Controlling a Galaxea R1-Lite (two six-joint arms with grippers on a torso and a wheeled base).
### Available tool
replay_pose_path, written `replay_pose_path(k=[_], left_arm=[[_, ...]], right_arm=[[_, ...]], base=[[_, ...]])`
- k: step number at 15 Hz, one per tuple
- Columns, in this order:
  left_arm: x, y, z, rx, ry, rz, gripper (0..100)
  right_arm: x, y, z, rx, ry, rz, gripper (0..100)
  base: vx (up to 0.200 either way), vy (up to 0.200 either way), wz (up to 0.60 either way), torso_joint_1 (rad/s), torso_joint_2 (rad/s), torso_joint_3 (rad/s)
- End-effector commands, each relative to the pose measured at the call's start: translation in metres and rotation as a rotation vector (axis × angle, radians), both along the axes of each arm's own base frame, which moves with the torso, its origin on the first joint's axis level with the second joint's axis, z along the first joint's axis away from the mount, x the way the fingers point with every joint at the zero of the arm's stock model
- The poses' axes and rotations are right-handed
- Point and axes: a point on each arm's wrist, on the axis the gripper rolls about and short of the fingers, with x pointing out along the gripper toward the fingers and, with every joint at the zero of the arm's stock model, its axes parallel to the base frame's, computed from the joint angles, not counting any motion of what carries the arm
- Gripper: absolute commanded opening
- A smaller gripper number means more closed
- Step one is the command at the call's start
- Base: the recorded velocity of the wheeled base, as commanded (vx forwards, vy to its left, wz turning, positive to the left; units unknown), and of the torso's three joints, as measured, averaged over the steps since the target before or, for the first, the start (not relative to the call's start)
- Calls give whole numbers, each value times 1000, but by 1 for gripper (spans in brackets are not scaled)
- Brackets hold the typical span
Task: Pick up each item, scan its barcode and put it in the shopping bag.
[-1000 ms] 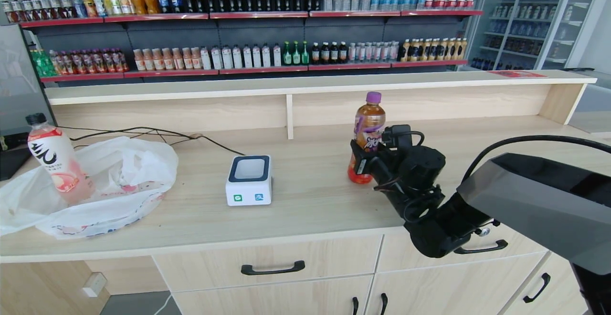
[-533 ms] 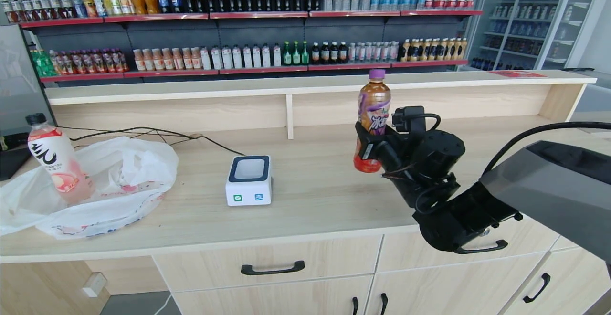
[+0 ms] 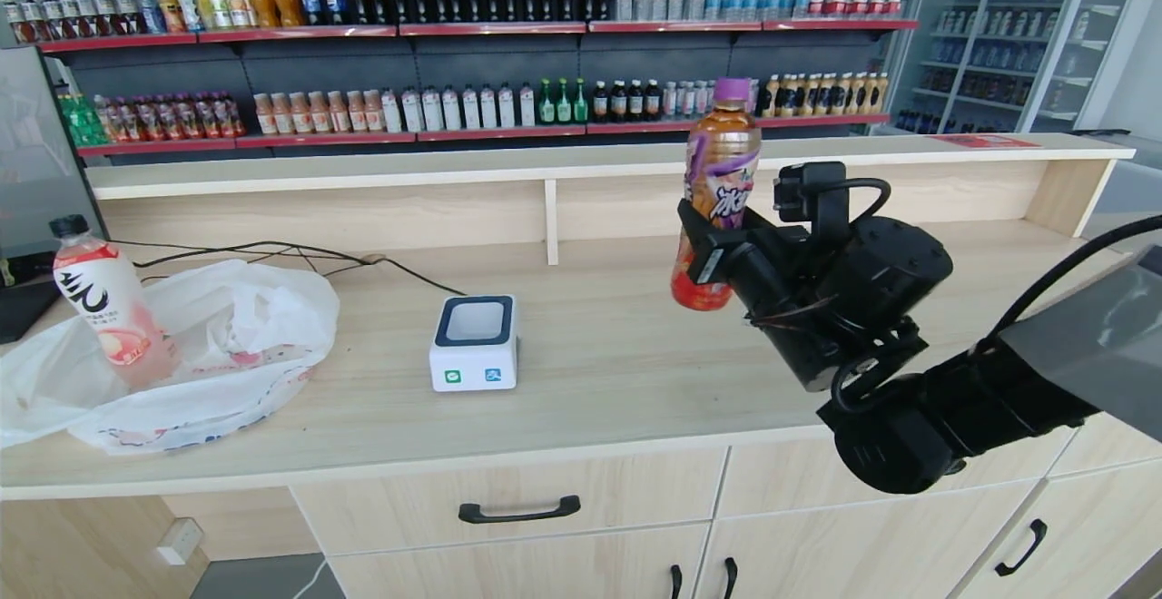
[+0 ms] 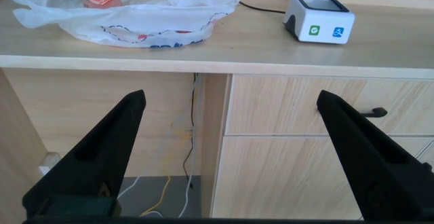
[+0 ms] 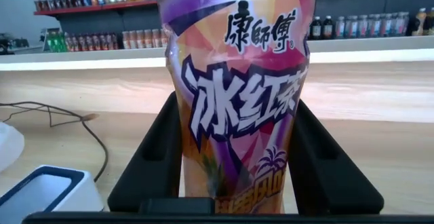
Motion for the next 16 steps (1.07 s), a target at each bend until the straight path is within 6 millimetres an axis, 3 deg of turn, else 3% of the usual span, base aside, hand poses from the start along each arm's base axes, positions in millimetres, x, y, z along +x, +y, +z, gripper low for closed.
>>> replay_pose_path(k=[1,5,8,11,13,16], left_arm=[[0,0,0,1,-1,0,100],[0,0,0,4,-1,0,100],[0,0,0,4,-1,0,100],[0,0,0,4,-1,0,100],[0,0,0,4,-1,0,100],[0,0,0,4,-1,0,100]], right_arm=[[-28,1,20,11,-31,39,0],[-88,-6,37,2,-40,128,0],[-130,-7,29,-42,-8,203,0],[-149,-7,26,-53,-1,256,0],[-166,4,29,-38,-27,338,0],[-183,10,18,-72,-1,407,0]], base=[[0,0,0,0,0,0],[0,0,0,0,0,0],[0,0,0,0,0,0],[0,0,0,0,0,0],[0,0,0,0,0,0],[0,0,0,0,0,0]])
